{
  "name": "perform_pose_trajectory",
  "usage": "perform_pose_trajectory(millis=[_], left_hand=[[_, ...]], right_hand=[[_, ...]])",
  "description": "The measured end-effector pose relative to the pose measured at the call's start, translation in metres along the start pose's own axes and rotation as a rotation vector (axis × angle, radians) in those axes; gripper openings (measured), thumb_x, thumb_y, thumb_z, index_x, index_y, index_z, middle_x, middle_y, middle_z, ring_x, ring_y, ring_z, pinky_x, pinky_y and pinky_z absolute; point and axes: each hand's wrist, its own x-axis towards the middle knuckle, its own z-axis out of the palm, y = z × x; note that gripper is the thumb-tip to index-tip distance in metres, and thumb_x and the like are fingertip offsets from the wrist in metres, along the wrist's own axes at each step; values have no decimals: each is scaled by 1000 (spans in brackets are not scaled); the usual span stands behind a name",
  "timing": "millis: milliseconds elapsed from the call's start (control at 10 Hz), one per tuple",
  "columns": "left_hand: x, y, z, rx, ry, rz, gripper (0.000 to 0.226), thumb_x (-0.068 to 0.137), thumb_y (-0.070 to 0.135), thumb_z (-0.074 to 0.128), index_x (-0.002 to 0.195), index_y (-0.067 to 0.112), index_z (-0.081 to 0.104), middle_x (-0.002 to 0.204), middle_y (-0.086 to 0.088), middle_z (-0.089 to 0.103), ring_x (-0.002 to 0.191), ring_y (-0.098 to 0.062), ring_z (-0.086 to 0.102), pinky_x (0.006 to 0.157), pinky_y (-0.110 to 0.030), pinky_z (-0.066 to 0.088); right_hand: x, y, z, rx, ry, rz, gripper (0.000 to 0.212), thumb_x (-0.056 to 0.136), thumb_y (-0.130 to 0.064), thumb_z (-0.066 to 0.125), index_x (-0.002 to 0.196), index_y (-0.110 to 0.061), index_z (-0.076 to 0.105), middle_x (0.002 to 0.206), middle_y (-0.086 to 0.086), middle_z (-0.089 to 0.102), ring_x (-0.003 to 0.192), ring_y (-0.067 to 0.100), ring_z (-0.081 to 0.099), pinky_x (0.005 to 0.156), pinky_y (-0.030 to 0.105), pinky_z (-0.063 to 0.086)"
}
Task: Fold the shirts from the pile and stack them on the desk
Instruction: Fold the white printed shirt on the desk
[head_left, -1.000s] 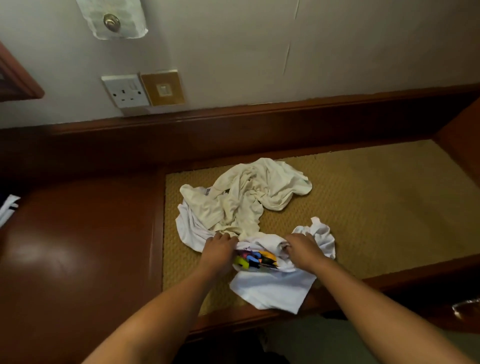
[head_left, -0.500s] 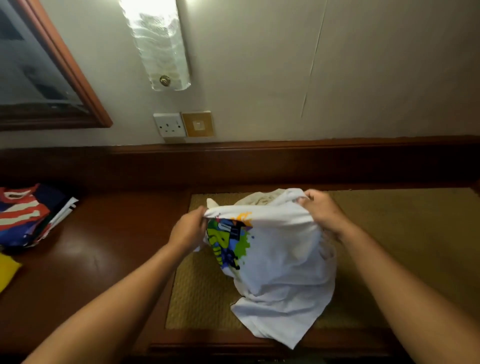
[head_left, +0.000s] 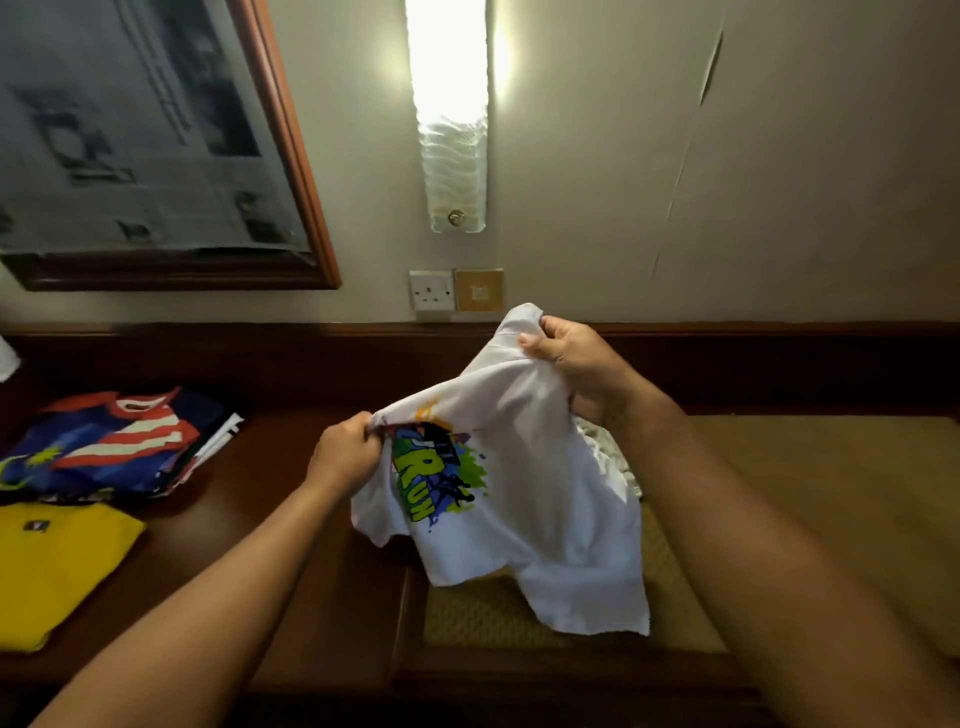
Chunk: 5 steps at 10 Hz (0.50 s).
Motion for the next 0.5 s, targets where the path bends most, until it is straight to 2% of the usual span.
perform_pose_trajectory(millis=[100,200,300,400,500], left_hand=[[-29,-37,-31,-49,-56,-11,21,95,13,51,77,22,53,68,5,54,64,-17,52,51,-27,36],[-61,-74,-54,-223,-145,-25,12,94,14,54,92,19,64,86,-3,66,83,-22,62,68,-35,51],[-100,-91,-76,-459,-212,-8,22,94,19,58,116,16,60,107,-4,66,101,-19,62,85,-38,53],[-138,-95,-84,-656,-268,-45,24,94,16,58,115,25,53,108,2,63,104,-18,61,88,-36,52],[-155,-111,-91,-754,-249,-123,51,83,27,72,127,28,47,118,7,60,111,-12,60,94,-29,51]], right_hand=[[-15,15,75,145,40,-19,10,98,-3,48,102,-6,58,80,8,63,66,16,64,58,28,54],[-27,44,150,285,115,-8,13,99,-4,45,106,-3,56,85,13,61,71,20,62,62,30,54],[-30,73,218,360,193,56,15,100,-4,42,109,-5,54,85,11,59,72,18,60,67,30,52],[-32,92,270,340,208,111,20,100,-5,44,117,-6,54,95,13,60,83,21,62,77,35,54],[-37,96,310,288,227,137,21,99,-8,47,120,-6,52,107,17,60,96,26,64,81,38,55]])
